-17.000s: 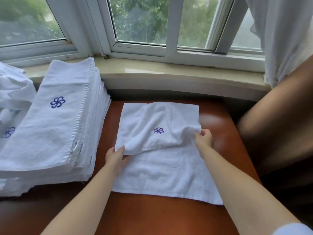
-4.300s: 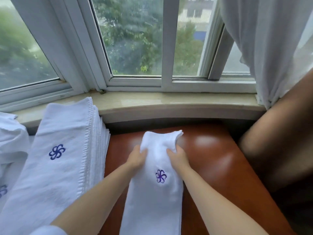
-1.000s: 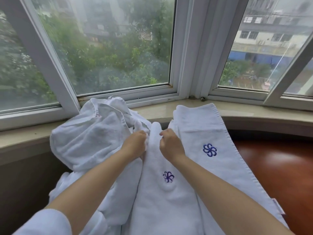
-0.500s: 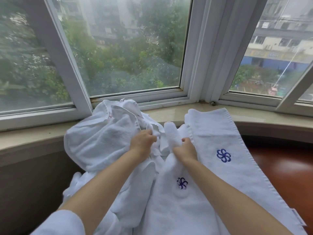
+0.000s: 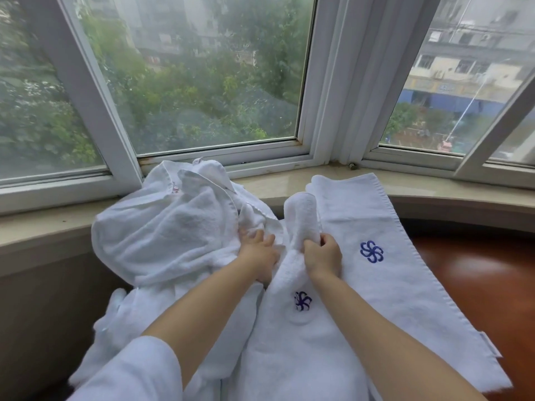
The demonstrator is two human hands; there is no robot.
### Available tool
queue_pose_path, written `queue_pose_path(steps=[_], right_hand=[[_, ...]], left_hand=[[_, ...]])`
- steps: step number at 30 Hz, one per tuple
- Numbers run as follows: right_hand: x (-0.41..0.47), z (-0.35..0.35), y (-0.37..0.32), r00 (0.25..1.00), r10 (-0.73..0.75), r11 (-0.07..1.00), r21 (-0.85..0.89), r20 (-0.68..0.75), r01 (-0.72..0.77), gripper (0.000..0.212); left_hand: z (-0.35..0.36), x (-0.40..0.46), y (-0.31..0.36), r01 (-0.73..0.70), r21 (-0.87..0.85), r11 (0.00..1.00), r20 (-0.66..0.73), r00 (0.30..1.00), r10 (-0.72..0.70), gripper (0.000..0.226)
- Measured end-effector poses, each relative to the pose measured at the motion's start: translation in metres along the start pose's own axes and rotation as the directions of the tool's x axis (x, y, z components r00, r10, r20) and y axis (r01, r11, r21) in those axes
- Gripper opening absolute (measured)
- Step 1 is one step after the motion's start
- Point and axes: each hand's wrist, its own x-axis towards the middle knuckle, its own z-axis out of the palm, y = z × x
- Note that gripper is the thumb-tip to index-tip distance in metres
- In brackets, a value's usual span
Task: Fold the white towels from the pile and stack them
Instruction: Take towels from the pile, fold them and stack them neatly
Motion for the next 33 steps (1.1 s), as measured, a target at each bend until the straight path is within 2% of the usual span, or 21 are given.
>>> queue_pose_path(steps=[2, 3, 5, 7, 10, 12, 14, 16, 17, 19, 24, 28, 30, 32, 33], right_hand=[[0.0, -0.001, 0.001, 1.0, -0.006, 1.0, 0.014, -0.004, 0.006, 0.011], [0.0, -0.001, 0.001, 1.0, -0.004, 1.0, 0.018, -0.007, 0.005, 0.013], [-0.001, 0.0, 0.002, 1.0, 0.0, 1.0, 0.028, -0.016, 0.0, 0.014], [-0.003, 0.002, 0.002, 1.0, 0.0, 1.0, 0.031, -0.028, 0.001, 0.014], [-0.004, 0.004, 0.002, 1.0, -0.006, 0.999, 0.033, -0.029, 0.007, 0.012], [-0.003, 0.005, 0.0, 1.0, -0.004, 1.0, 0.029, -0.019, 0.004, 0.013], [-0.002, 0.006, 0.0, 1.0, -0.003, 0.999, 0.035, -0.019, 0.003, 0.014], [-0.002, 0.007, 0.002, 1.0, -0.008, 0.999, 0.037, -0.025, 0.008, 0.015], [-0.003, 0.007, 0.003, 1.0, -0.014, 0.999, 0.036, -0.023, 0.015, 0.015], [-0.003, 0.01, 0.004, 1.0, -0.02, 0.999, 0.037, -0.007, 0.021, 0.015], [-0.002, 0.021, 0.004, 0.999, -0.02, 0.995, 0.101, 0.025, 0.018, 0.013], [-0.002, 0.041, -0.001, 0.998, -0.024, 0.988, 0.155, 0.051, 0.016, 0.014], [0.0, 0.054, -0.006, 0.995, -0.08, 0.989, 0.127, 0.063, 0.071, 0.015], [0.003, 0.066, -0.006, 0.969, -0.16, 0.987, 0.046, 0.189, 0.154, 0.013], [0.004, 0.071, -0.001, 0.932, -0.191, 0.97, -0.085, 0.306, 0.227, 0.022]], left_hand=[[-0.003, -0.004, -0.004, -0.008, -0.033, 0.999, -0.084, 0.996, 0.005, 0.037], [-0.004, -0.006, -0.01, 0.018, -0.108, 0.994, -0.139, 0.99, -0.033, 0.028], [-0.007, -0.008, -0.026, 0.078, -0.3, 0.951, -0.243, 0.958, -0.155, 0.026], [-0.006, -0.011, -0.039, 0.097, -0.371, 0.924, -0.319, 0.921, -0.225, 0.034], [0.0, -0.012, -0.039, 0.052, -0.296, 0.954, -0.323, 0.934, -0.151, 0.062], [0.004, -0.009, -0.032, 0.065, -0.217, 0.974, -0.319, 0.938, -0.134, 0.072], [0.006, -0.007, -0.03, 0.073, -0.135, 0.988, -0.298, 0.948, -0.111, 0.064], [0.009, -0.004, -0.027, 0.081, -0.063, 0.995, -0.244, 0.965, -0.094, 0.043], [0.01, -0.003, -0.027, 0.104, -0.079, 0.991, -0.222, 0.968, -0.119, 0.041], [0.011, -0.003, -0.027, 0.155, -0.17, 0.973, -0.21, 0.959, -0.189, 0.051], [0.015, -0.004, -0.046, 0.184, -0.401, 0.898, -0.402, 0.845, -0.352, 0.026], [0.016, -0.012, -0.051, 0.246, -0.556, 0.794, -0.427, 0.735, -0.527, 0.015], [0.012, -0.014, -0.052, 0.254, -0.638, 0.727, -0.437, 0.658, -0.614, 0.008], [0.01, -0.017, -0.056, 0.229, -0.721, 0.654, -0.443, 0.574, -0.689, 0.014], [0.01, -0.019, -0.058, 0.204, -0.762, 0.615, -0.442, 0.53, -0.724, 0.018]])
